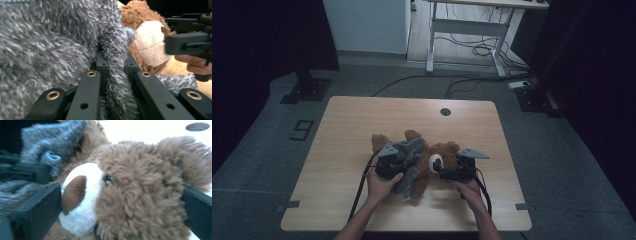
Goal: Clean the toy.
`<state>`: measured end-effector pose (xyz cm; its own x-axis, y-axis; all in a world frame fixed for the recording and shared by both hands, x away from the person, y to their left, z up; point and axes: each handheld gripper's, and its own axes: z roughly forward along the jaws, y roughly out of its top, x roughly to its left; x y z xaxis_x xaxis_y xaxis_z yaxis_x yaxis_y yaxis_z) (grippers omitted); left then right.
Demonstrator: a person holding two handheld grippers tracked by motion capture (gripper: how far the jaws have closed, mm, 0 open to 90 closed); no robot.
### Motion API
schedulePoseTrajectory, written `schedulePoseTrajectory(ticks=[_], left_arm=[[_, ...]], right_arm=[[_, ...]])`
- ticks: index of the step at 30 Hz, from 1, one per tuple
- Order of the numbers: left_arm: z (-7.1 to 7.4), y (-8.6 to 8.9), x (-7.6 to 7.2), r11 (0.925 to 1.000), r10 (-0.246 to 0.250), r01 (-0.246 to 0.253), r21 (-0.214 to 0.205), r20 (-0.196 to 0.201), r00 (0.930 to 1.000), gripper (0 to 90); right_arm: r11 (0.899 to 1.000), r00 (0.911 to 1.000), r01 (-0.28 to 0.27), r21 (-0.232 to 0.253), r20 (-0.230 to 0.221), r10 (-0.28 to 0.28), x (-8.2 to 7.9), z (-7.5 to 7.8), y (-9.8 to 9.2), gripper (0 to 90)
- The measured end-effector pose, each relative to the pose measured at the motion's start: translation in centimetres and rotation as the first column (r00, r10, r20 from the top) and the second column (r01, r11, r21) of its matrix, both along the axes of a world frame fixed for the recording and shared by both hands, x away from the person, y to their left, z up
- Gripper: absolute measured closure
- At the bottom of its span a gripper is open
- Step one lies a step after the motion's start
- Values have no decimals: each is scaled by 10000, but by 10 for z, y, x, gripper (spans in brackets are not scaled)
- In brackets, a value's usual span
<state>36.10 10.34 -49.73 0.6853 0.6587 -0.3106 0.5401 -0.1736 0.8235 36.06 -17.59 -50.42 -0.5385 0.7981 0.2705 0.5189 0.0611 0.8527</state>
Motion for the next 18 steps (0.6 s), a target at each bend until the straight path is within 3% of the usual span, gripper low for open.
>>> schedulePoseTrajectory(ticks=[2, 8, 11, 14, 18], left_arm=[[-1, 0, -1, 9999, -10, 9, -128, -42, 10000, 791], [7, -2, -9, 9994, 33, -30, -349, 75, 10000, 788], [24, -7, -16, 9993, -26, 45, -368, 513, 9987, 787], [43, -17, -19, 9991, -200, 236, -365, 964, 9951, 787], [56, -43, -13, 9987, -517, 515, 46, 1113, 9924, 786]], right_arm=[[9989, 9999, 83, -466, 59, -81, 0, -4, 4, 0], [9987, 9995, -202, -460, 232, 213, -3, -10, -2, 146], [9990, 9992, -296, -331, 267, 305, -4, -12, -5, 223], [9989, 9988, -391, -257, 288, 399, -3, -12, -6, 245], [9985, 9979, -492, -259, 418, 503, -5, -13, -7, 257]])
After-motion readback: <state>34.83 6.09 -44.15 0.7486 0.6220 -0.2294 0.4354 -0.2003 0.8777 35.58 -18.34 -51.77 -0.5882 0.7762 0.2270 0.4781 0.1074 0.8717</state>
